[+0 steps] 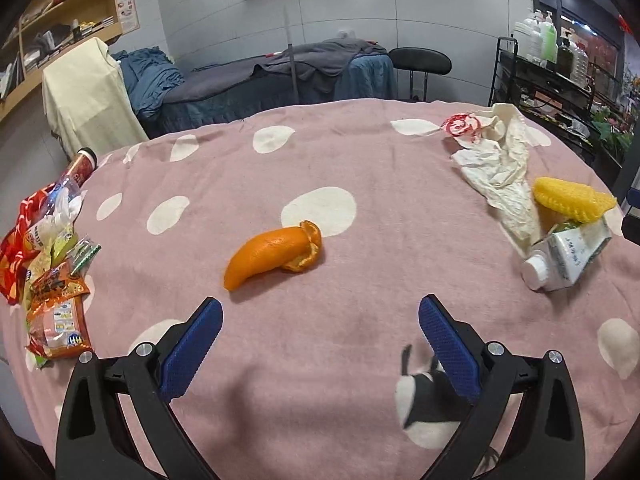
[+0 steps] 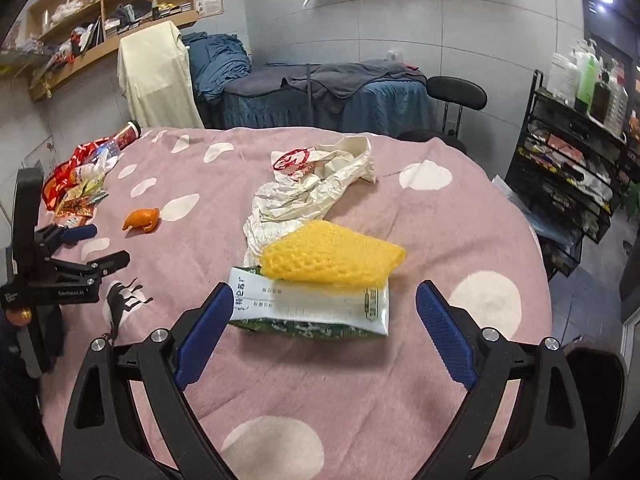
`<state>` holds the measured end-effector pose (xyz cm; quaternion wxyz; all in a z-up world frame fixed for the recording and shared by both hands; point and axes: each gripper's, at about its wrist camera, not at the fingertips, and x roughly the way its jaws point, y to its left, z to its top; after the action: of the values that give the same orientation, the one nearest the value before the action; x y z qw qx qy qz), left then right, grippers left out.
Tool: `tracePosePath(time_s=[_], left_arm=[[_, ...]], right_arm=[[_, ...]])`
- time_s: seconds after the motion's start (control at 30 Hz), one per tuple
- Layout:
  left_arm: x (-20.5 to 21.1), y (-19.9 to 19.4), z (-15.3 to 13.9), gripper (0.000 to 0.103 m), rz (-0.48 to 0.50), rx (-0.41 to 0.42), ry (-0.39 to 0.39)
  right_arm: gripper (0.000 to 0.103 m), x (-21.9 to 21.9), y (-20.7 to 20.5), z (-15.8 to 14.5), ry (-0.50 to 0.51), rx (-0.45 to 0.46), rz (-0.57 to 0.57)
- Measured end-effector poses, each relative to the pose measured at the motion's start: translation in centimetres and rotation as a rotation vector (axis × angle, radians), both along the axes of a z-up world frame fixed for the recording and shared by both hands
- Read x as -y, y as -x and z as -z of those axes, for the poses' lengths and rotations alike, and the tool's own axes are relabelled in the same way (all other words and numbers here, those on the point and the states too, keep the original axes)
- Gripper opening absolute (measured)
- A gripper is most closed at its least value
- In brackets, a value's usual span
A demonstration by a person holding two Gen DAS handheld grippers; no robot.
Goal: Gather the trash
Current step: 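Grasp the orange peel with the left tool while the right tool grasps the yellow mesh net, then carry both items over the black bin and open both tools to drop them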
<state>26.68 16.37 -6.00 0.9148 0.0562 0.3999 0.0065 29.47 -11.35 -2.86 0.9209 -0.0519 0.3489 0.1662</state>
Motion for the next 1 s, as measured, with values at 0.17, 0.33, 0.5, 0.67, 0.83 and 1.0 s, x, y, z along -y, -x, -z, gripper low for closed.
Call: tracePosePath(time_s=[0.17,0.33,0.5,0.67,0.83,1.0], left_arm=[[-1.0,-3.3,1.0,0.098,0.013,-0.055,-0.014],[-1.6,-6.1,2.3,0.097,-0.018,-0.104,-0.075],[-3.3,-6.5,2.4,0.065,-0.057,-0.116,0.022],[-3.7,-5.1,1.8,0.048,-0.108,-0.078,0.045],[-3.0,-2.6,0.2,0.042,-0.117,-0.021,0.077],[-1.0,0.9,-2.1,0.042,-0.083,0.056,0.122]], right_arm=[[0.072,-1.9,-3.0,1.0,0.122,-0.001,-0.019],[0.027,-1.3,-5.0,1.5,0.096,-0.027,0.004],[0.015,-0.1,-5.2,0.9,0.036,-0.005,0.038],[0.014,0.7,-4.3,-0.2,-0.012,0.016,0.059],[0.014,1.6,-2.1,-1.9,-0.053,0.052,0.059],[0.014,2.5,0.9,-2.8,-0.079,0.067,0.048]])
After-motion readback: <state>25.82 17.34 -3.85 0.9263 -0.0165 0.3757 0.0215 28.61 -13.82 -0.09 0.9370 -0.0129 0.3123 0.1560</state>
